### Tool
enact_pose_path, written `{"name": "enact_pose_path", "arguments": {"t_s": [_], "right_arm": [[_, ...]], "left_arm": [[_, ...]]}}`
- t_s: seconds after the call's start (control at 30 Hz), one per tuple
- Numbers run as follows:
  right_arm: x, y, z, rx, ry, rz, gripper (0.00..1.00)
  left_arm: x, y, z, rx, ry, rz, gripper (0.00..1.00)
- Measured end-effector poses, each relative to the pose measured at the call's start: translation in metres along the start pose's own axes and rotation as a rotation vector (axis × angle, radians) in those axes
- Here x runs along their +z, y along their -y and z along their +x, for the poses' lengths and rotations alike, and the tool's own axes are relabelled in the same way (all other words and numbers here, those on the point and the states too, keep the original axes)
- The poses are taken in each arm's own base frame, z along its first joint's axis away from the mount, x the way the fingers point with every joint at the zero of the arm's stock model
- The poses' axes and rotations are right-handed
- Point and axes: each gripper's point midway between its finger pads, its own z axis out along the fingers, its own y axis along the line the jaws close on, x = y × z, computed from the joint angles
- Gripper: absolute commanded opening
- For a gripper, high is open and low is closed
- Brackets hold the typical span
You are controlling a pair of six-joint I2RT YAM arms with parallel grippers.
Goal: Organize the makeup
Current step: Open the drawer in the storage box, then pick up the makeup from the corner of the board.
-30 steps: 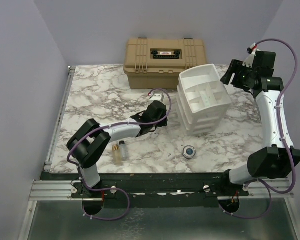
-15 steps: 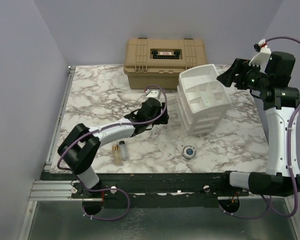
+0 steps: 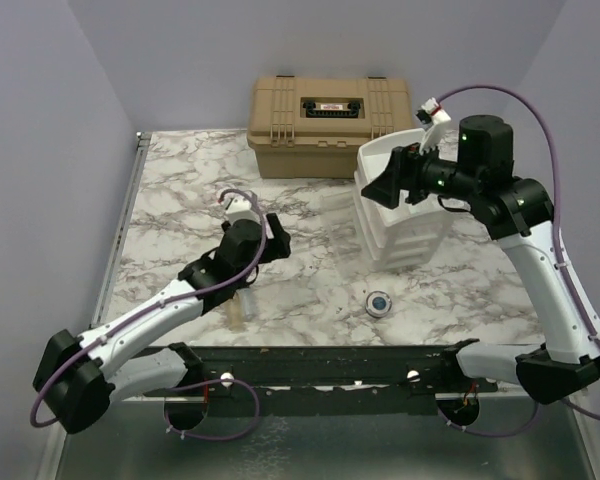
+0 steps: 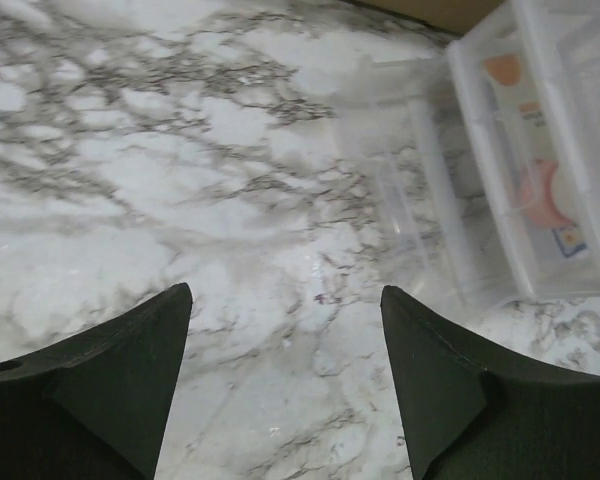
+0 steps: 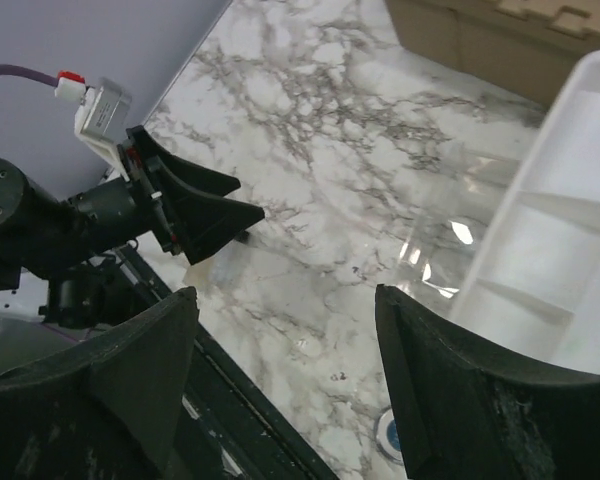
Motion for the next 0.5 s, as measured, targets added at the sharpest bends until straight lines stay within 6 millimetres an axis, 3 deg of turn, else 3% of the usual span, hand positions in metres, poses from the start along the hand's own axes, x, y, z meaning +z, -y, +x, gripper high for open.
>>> {"name": "enact_pose_path", "arguments": {"t_s": [0.17, 0.27, 0.4, 0.5], "right_arm": [[0.022, -0.039, 0.016, -0.034, -0.05, -0.05, 0.76], [0.044, -0.054, 0.03, -0.07, -0.112, -0.012, 0.76], [0.078, -0.068, 0.05, -0.123, -0.197, 0.037, 0.76], [0.088, -0.062, 0.06, -0.13, -0.229, 0.078, 0.76]], "left_arm": [[-0.037, -0.047, -0.002, -0.041, 0.029, -0.157, 0.79], [-0.049, -0.067, 0.002, -0.053, 0.023, -0.236, 0.73], [-0.061, -0.101, 0.032, -0.056, -0.042, -0.359, 0.7], [-0.069, -0.122, 0.053, -0.054, -0.087, -0.431, 0.72]]}}
